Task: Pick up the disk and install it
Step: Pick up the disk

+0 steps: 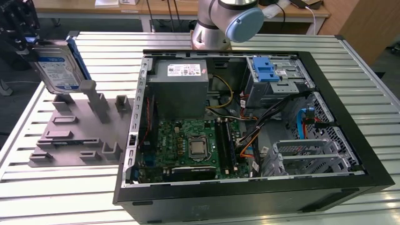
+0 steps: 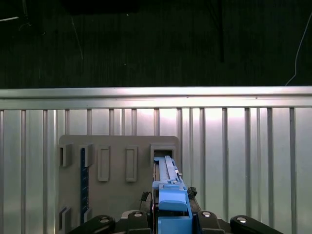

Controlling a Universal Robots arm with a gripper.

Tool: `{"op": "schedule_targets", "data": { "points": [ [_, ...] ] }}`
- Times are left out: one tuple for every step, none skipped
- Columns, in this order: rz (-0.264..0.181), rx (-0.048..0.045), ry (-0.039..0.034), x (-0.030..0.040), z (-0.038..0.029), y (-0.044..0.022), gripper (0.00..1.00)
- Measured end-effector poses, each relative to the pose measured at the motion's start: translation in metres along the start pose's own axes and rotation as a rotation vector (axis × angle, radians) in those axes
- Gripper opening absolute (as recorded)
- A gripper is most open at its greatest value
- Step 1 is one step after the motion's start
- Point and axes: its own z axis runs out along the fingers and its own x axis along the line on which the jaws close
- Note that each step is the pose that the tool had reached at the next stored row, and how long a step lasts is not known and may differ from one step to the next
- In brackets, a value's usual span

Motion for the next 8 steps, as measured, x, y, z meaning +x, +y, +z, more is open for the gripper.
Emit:
{"op": "schedule_targets", "data": {
  "points": [
    [0.000, 0.0000, 0.0000, 0.0000, -0.0006, 0.0000, 0.36],
    [0.000, -0.0001, 0.0001, 0.0000, -0.0012, 0.0000, 0.36],
    [0.000, 0.0000, 0.0000, 0.0000, -0.0018, 0.0000, 0.36],
    [0.000, 0.0001, 0.0000, 0.0000, -0.0023, 0.0000, 0.36],
    [0.000, 0.0001, 0.0000, 0.0000, -0.0029, 0.0000, 0.36],
    [0.000, -0.0001, 0.0001, 0.0000, -0.0036, 0.0000, 0.36],
    [0.000, -0.0001, 0.0001, 0.0000, -0.0041, 0.0000, 0.36],
    [0.000, 0.0000, 0.0000, 0.0000, -0.0046, 0.0000, 0.36]
  ]
}}
